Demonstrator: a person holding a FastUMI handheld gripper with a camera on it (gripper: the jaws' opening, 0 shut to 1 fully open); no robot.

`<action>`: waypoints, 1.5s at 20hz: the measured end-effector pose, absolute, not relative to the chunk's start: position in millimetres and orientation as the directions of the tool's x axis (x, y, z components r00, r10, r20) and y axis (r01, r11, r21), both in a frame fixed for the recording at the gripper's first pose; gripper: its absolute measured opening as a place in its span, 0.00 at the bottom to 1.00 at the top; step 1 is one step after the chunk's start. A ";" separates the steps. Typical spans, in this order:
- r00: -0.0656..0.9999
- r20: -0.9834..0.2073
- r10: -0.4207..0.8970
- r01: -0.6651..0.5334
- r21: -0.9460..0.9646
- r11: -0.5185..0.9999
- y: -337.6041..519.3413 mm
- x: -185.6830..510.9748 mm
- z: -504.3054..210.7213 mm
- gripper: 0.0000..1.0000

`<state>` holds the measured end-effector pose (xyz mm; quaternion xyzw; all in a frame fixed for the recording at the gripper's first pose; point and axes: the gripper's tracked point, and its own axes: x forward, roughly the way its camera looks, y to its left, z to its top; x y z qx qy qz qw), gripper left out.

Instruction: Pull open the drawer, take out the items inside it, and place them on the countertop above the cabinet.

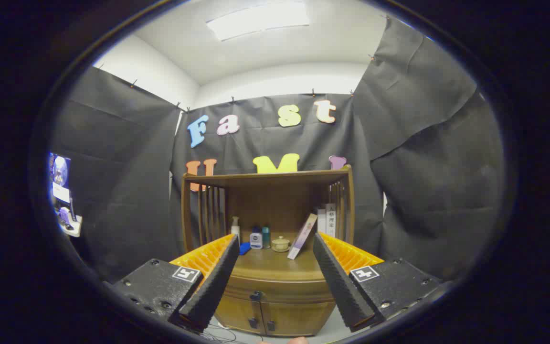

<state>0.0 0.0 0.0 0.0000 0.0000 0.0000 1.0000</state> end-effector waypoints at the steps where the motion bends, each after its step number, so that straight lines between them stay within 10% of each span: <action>1: 1.000 0.003 0.003 -0.003 0.000 1.000 2.0 0.5 0.3 0.99; 15: 1.000 -0.023 -0.002 0.002 0.041 0.999 12.9 38.6 -53.9 0.99; 30: 0.954 -0.296 0.044 -0.035 0.037 0.999 48.4 158.8 -265.6 0.99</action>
